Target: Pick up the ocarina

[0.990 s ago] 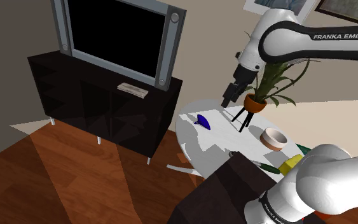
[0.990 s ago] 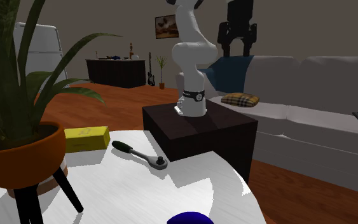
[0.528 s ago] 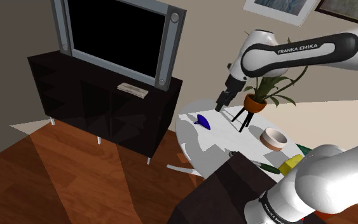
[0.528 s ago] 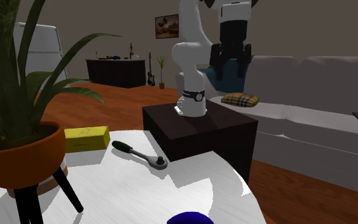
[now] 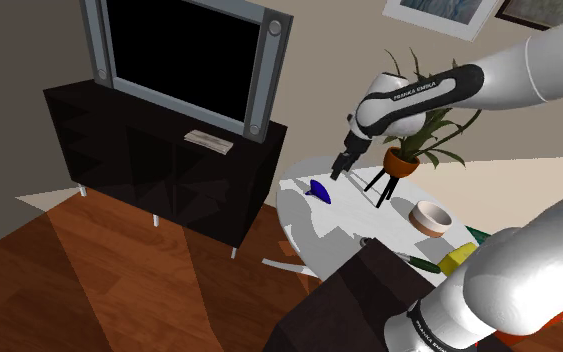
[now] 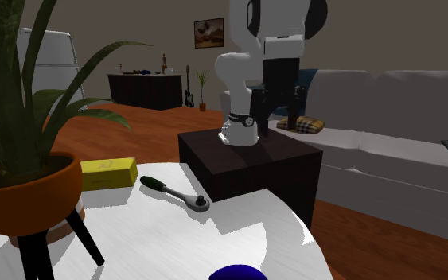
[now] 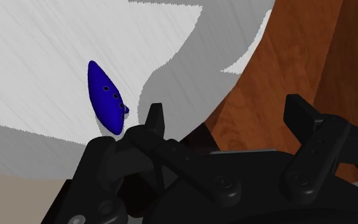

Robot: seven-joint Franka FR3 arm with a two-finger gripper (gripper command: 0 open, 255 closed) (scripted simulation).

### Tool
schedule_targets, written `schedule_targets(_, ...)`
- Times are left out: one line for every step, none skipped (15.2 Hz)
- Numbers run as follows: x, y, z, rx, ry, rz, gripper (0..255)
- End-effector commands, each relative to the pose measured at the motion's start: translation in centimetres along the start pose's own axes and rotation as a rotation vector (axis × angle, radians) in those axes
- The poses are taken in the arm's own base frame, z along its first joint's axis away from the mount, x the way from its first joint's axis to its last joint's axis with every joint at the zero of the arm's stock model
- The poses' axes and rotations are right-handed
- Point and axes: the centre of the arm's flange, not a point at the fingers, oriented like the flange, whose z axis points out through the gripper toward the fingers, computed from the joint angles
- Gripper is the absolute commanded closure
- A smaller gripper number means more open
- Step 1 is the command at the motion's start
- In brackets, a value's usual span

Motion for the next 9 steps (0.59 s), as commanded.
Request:
schedule_targets(1.0, 1.7, 2.2, -0.005, 0.005, -0.008, 0)
schedule_targets(1.5, 2.5, 3.1, -0.007, 0.007, -0.011, 0)
schedule_targets(1.9, 3.3, 4.0, -0.009, 0.009, -0.015, 0)
schedule_targets(2.3, 4.1, 4.9, -0.011, 0.011, -0.018, 0)
schedule_targets(2.8, 4.9, 5.8, -0.013, 0.013, -0.021, 0)
schedule_targets(3.3, 5.7, 6.7, -0.015, 0.015, -0.025, 0)
schedule_targets(3.7, 6.5, 7.6, -0.016, 0.017, -0.028, 0)
schedule_targets(4.2, 7.3, 8.5, -0.018, 0.02, -0.032, 0)
schedule_targets(4.7, 8.1, 9.4, -0.02, 0.022, -0.035, 0)
